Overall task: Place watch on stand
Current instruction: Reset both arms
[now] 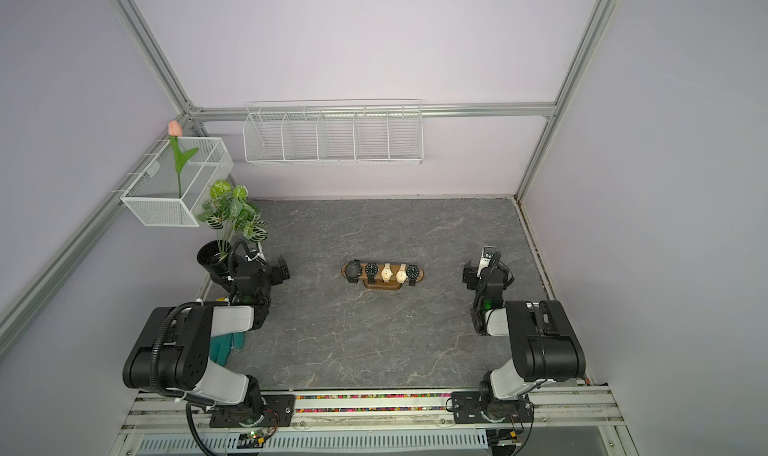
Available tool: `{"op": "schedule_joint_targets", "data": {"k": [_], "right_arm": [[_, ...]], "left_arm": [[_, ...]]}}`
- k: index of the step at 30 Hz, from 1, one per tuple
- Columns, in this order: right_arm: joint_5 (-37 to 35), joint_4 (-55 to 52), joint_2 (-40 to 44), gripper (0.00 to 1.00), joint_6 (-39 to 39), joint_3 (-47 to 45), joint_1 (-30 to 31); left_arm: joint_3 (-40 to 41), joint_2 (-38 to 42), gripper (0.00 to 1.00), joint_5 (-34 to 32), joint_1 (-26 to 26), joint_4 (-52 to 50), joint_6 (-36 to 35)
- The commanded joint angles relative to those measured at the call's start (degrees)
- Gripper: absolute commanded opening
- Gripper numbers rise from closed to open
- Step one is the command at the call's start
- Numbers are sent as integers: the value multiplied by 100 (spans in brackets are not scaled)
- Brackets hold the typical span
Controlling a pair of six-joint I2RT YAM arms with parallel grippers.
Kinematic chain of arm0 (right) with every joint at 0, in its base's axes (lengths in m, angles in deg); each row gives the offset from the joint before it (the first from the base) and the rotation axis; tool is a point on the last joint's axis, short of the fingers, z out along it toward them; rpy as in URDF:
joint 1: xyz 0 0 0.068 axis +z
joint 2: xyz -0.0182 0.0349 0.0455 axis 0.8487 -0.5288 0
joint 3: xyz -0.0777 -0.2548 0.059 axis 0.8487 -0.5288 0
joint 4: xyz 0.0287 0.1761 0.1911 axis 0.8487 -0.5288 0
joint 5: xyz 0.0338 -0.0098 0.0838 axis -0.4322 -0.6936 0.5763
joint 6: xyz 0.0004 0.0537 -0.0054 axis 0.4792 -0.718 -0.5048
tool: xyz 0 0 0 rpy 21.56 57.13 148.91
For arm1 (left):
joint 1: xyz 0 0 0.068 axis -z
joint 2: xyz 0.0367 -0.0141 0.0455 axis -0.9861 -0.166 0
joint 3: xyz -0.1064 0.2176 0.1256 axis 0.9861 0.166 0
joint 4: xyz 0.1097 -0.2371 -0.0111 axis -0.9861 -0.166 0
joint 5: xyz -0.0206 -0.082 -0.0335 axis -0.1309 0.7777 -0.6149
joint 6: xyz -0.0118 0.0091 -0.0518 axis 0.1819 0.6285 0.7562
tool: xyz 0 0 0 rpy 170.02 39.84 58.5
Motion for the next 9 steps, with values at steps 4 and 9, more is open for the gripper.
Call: {"op": "schedule_joint_targets", "data": {"k": [4, 9], "right_arm": [[311, 61, 0, 88, 17, 126, -54], [302, 113, 9, 88, 25, 90, -44]], "left_arm": [[-125, 86, 99, 36, -30, -31, 46], [-121, 83, 99, 35, -30, -24, 46]]}}
